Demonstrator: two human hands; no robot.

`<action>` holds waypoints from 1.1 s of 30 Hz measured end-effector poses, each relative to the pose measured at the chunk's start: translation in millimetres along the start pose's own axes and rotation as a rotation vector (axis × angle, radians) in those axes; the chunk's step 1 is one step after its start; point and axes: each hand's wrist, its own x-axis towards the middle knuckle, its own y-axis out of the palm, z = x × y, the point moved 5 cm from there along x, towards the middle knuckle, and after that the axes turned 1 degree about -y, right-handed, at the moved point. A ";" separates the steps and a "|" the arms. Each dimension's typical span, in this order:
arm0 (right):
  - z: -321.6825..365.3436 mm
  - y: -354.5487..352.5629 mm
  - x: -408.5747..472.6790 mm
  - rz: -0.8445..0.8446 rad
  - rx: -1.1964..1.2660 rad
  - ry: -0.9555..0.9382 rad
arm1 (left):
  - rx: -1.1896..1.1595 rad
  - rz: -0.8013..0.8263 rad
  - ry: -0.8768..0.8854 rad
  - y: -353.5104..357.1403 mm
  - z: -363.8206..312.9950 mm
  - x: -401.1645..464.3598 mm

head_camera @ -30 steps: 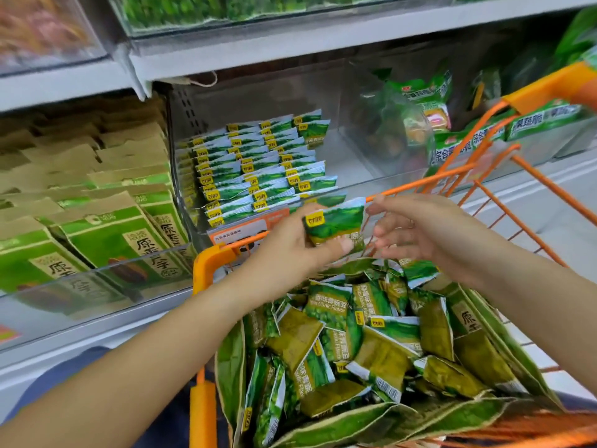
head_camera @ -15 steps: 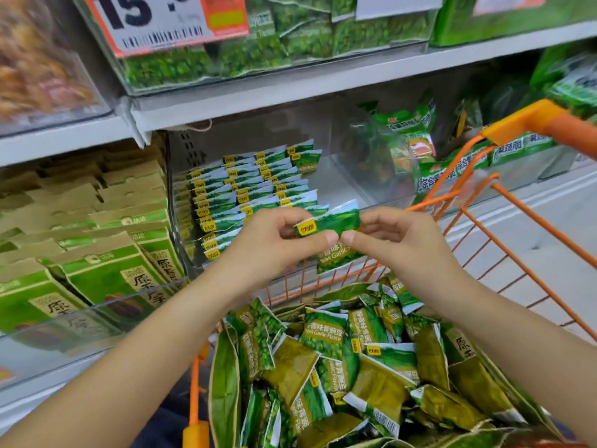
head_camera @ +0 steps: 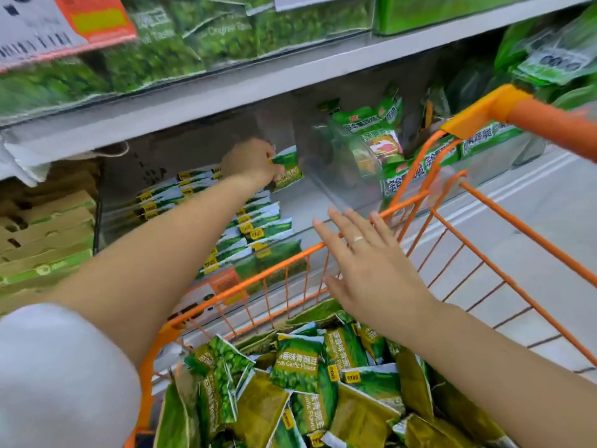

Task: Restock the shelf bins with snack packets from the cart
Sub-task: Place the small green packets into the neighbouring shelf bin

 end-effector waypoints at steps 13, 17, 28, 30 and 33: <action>-1.3 2.0 -2.0 -0.031 -0.049 -0.026 | 0.359 -0.099 -0.021 20.6 24.8 28.7; -1.0 1.2 -2.3 -0.027 -0.042 -0.034 | 0.243 -0.175 -0.006 1.3 22.9 10.2; 49.2 -23.6 -30.1 0.463 0.112 -0.297 | -0.208 0.354 0.388 -33.3 4.3 -230.3; 52.2 -8.9 -43.7 0.674 0.060 -0.308 | -0.002 0.495 0.450 -14.0 12.1 -252.3; 49.0 -1.6 -44.5 0.701 0.076 -0.252 | 0.238 0.684 0.476 11.0 18.7 -274.4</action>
